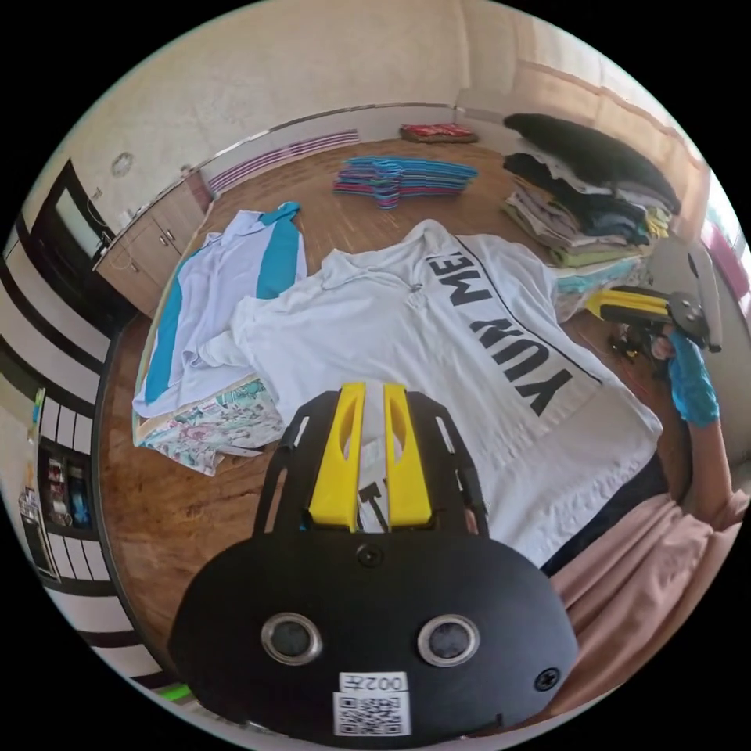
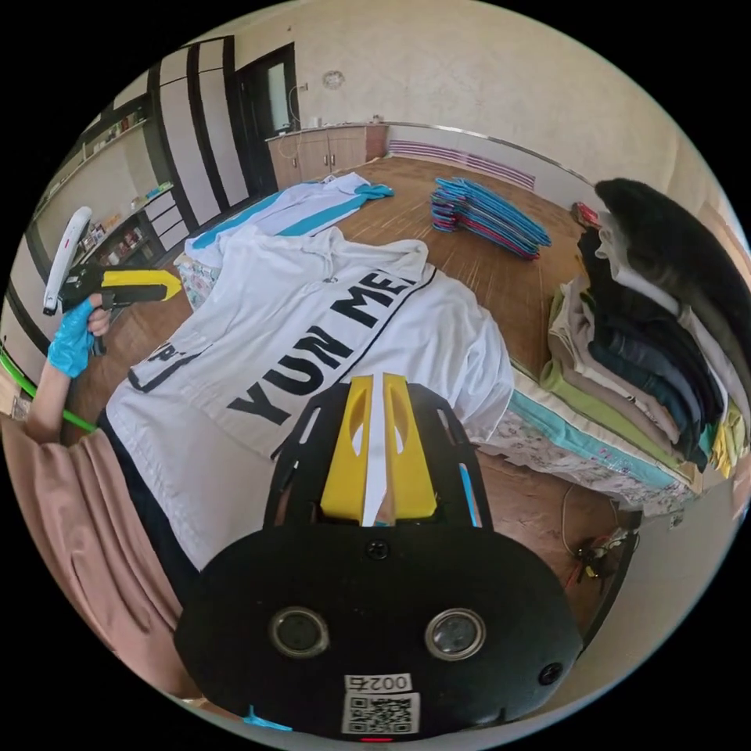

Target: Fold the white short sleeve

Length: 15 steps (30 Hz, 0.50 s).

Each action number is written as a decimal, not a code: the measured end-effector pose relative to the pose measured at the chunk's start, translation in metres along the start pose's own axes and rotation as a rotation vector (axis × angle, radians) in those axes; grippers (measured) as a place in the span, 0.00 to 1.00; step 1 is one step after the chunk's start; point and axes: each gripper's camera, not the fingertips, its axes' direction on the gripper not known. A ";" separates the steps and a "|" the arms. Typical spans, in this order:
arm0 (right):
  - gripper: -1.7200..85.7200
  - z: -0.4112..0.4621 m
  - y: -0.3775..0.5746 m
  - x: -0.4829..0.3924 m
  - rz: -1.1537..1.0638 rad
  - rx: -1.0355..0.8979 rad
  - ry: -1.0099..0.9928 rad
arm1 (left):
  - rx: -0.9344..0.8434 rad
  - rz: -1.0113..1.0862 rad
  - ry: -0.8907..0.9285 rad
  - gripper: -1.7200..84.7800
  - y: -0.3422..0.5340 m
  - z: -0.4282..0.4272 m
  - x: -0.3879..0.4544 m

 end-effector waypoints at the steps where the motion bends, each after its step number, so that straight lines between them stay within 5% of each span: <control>1: 0.03 0.011 -0.002 0.003 0.016 -0.016 -0.016 | -0.009 -0.010 0.023 0.02 -0.005 0.008 0.002; 15: 0.03 0.100 -0.004 0.021 0.058 -0.180 -0.054 | -0.237 -0.021 0.028 0.01 -0.037 0.105 0.026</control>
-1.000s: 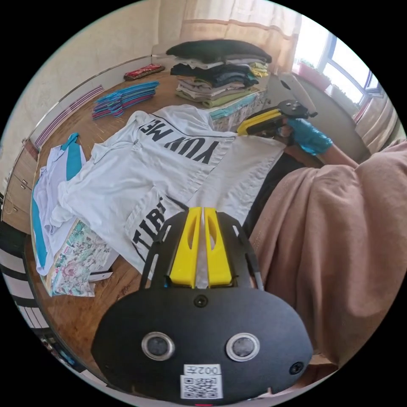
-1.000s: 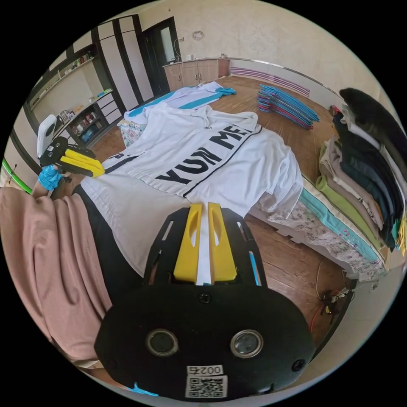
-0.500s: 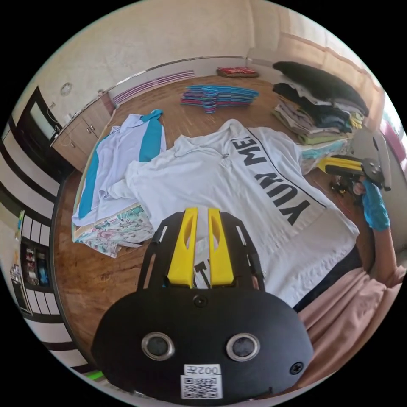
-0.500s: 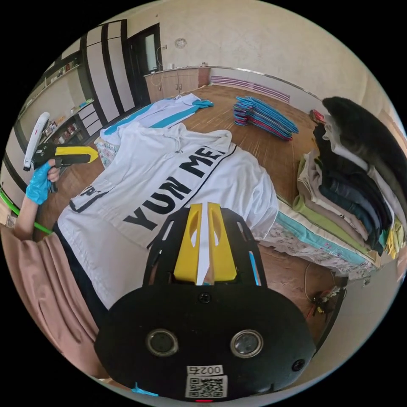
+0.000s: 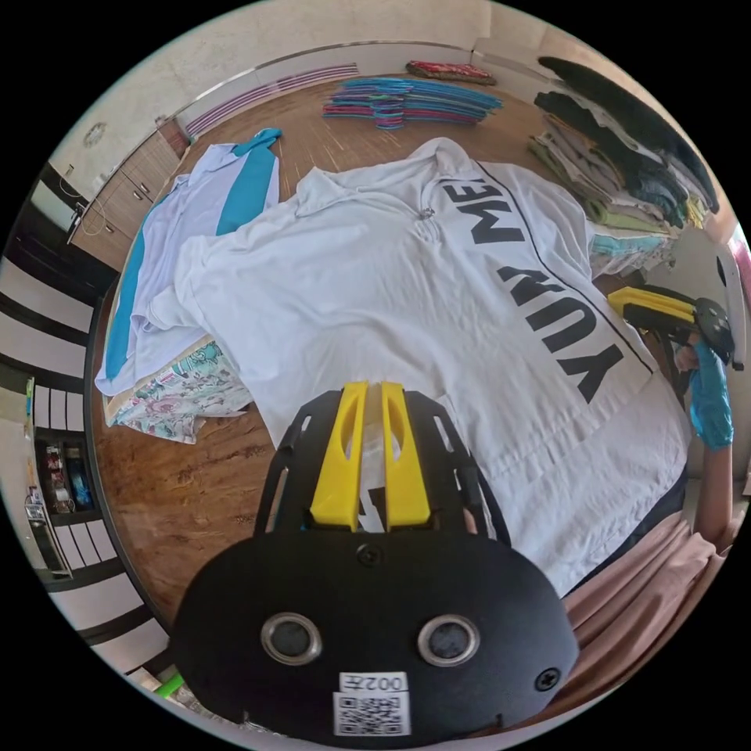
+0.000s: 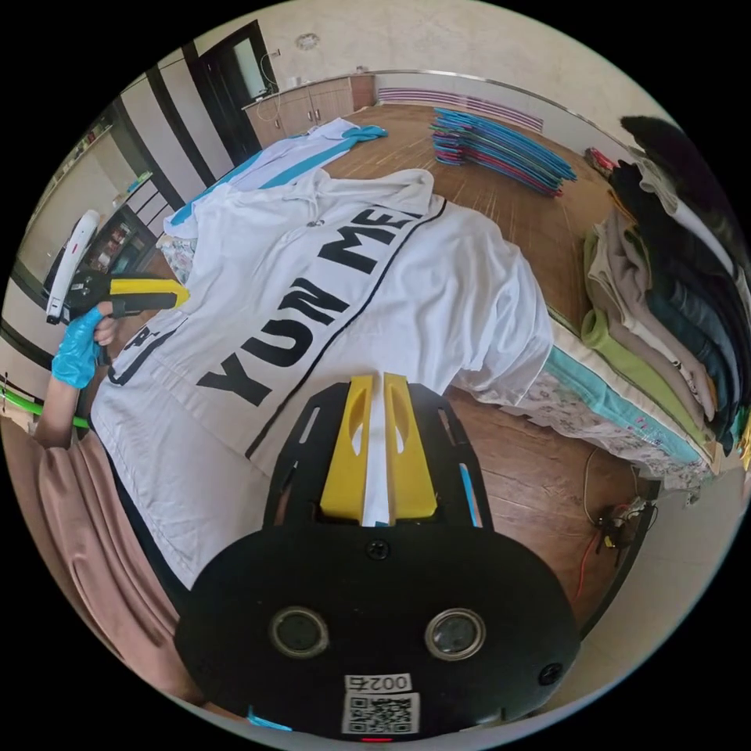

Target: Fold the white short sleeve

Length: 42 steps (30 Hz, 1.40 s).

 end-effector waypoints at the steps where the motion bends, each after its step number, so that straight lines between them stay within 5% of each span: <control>1: 0.03 0.004 -0.002 0.001 0.003 -0.003 -0.001 | 0.005 -0.004 0.005 0.01 -0.003 0.002 0.001; 34: 0.01 0.056 -0.005 -0.005 -0.003 -0.003 0.031 | 0.009 0.038 0.028 0.00 -0.038 0.048 0.019; 42: 0.02 0.049 -0.015 -0.003 -0.067 0.004 0.021 | 0.162 0.192 0.155 0.01 -0.065 0.023 0.026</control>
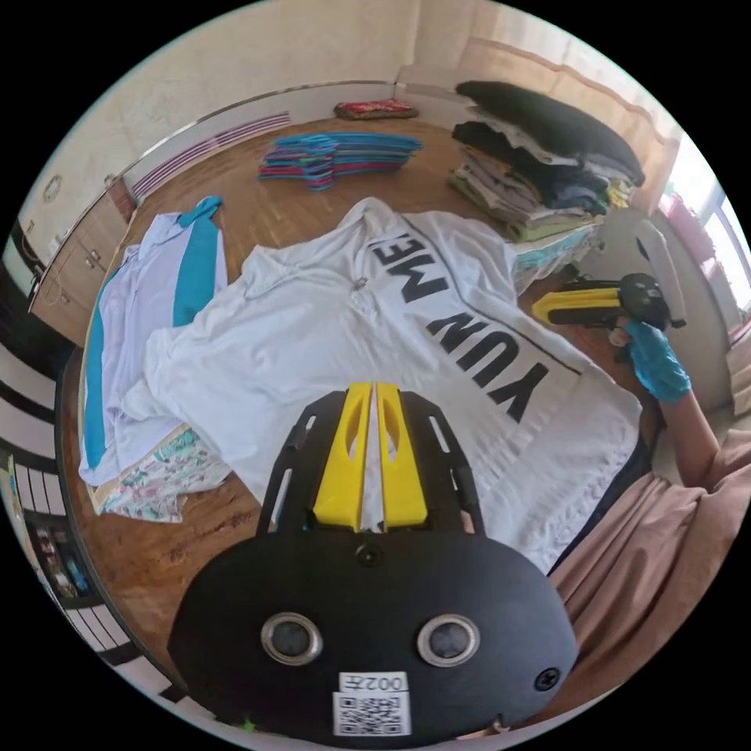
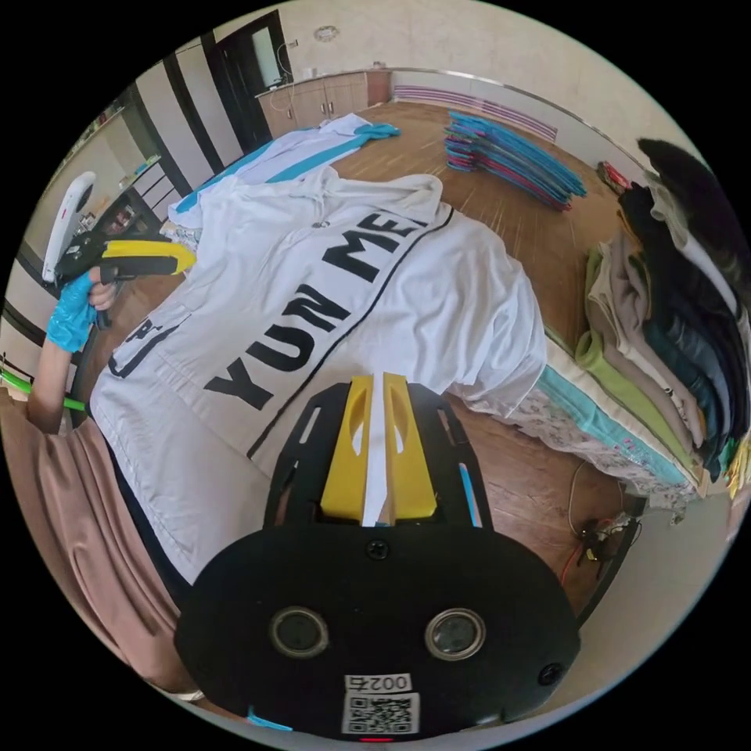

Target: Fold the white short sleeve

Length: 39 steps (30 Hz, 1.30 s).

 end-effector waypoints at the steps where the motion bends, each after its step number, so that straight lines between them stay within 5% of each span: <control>1: 0.03 -0.004 -0.003 -0.005 -0.010 0.034 -0.016 | 0.015 0.036 0.028 0.01 -0.008 0.000 0.007; 16: 0.02 -0.004 0.030 -0.058 -0.241 -0.003 -0.155 | -0.075 0.317 0.247 0.01 -0.024 0.048 0.092; 39: 0.03 0.007 0.027 -0.009 -0.143 0.149 -0.050 | 0.009 0.064 0.010 0.00 -0.003 0.034 0.018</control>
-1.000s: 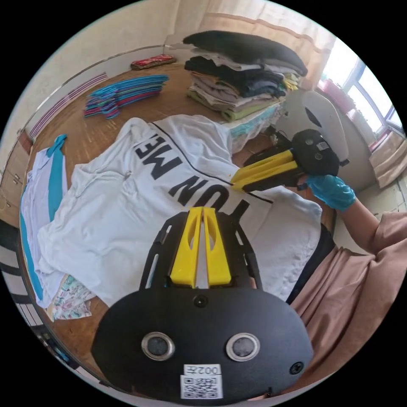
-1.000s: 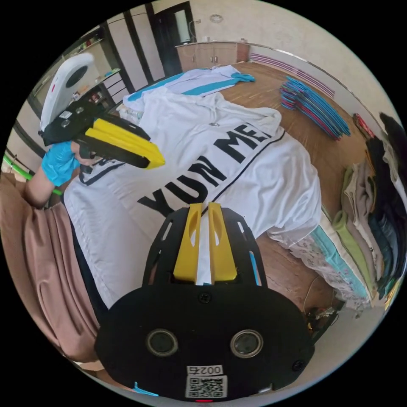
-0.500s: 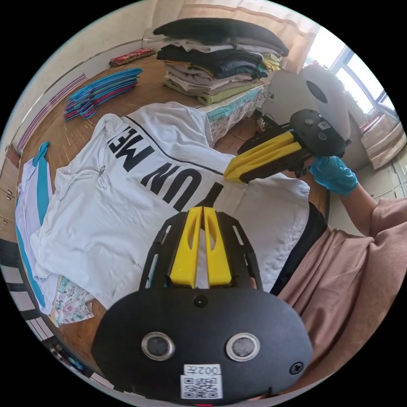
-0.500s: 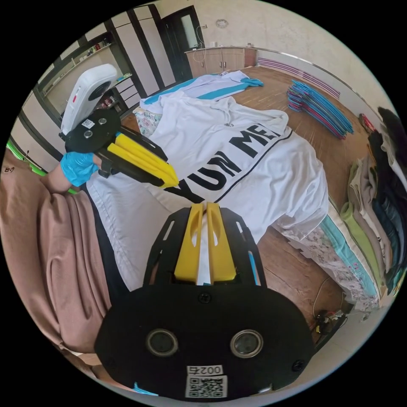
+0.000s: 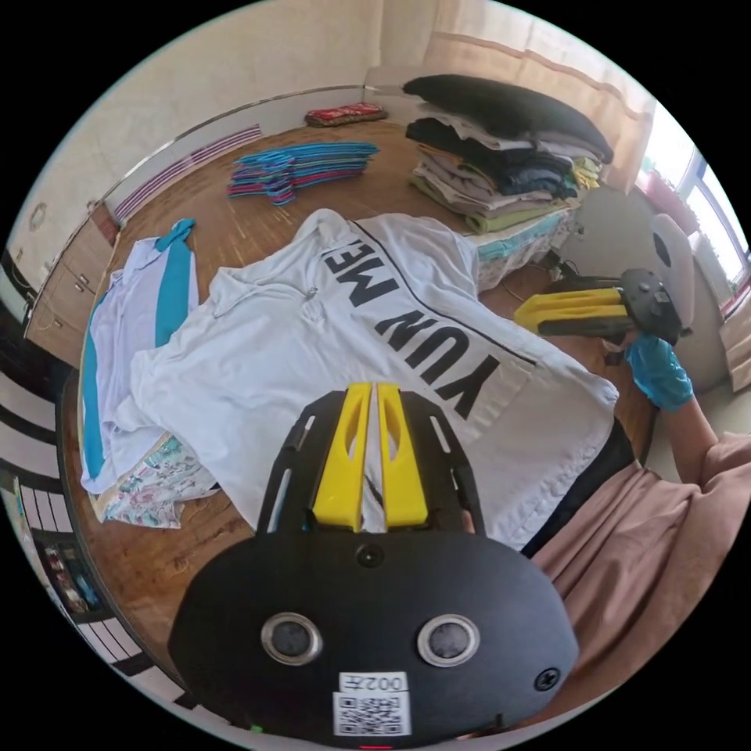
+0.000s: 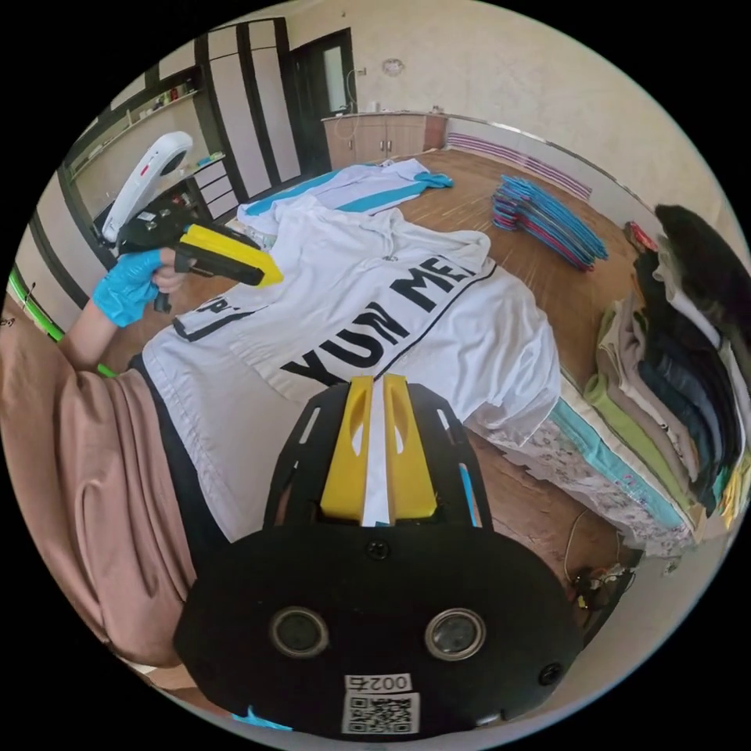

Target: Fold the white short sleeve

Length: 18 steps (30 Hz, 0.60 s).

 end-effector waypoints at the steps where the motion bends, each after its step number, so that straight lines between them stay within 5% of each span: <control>1: 0.04 0.001 -0.001 0.007 0.016 0.022 0.034 | 0.006 -0.017 -0.021 0.00 0.002 0.000 -0.008; 18: 0.13 0.136 -0.201 0.183 0.070 0.113 0.200 | 0.128 -0.216 -0.235 0.09 -0.093 0.060 -0.198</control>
